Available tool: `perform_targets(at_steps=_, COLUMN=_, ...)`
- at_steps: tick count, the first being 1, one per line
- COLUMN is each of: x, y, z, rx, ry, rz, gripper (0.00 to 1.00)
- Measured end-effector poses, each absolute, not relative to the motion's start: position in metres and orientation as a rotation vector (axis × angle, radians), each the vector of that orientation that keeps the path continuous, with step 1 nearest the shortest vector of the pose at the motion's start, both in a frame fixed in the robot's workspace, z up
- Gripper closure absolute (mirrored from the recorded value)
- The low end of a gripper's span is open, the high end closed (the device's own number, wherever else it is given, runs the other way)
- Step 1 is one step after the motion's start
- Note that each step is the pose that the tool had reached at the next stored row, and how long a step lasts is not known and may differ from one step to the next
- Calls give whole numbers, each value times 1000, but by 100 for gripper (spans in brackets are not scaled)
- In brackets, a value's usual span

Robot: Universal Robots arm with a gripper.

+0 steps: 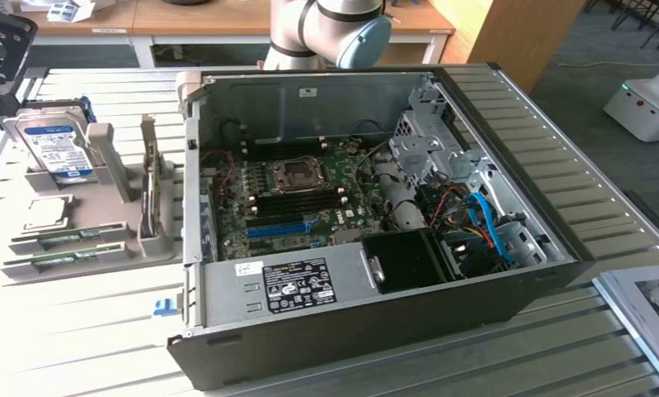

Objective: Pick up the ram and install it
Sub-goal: 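Pick up the ram and move it above insertion slot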

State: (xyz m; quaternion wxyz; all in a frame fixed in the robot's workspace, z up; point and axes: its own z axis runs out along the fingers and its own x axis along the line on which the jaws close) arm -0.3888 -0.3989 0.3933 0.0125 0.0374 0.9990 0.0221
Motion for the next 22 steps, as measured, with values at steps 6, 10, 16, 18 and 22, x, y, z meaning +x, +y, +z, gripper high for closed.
perform_targets(at_steps=6, x=-389, y=-399, z=392, rx=117, ry=3114, rz=69, gripper=90)
perform_targets(at_steps=10, x=-389, y=-399, z=390, rx=117, ry=3114, rz=69, gripper=90)
perform_targets(at_steps=16, x=-389, y=-399, z=387, rx=117, ry=3114, rz=69, gripper=90)
perform_targets(at_steps=18, x=-389, y=-399, z=387, rx=117, ry=3114, rz=69, gripper=90)
perform_targets(at_steps=22, x=-389, y=-399, z=387, rx=117, ry=3114, rz=69, gripper=90)
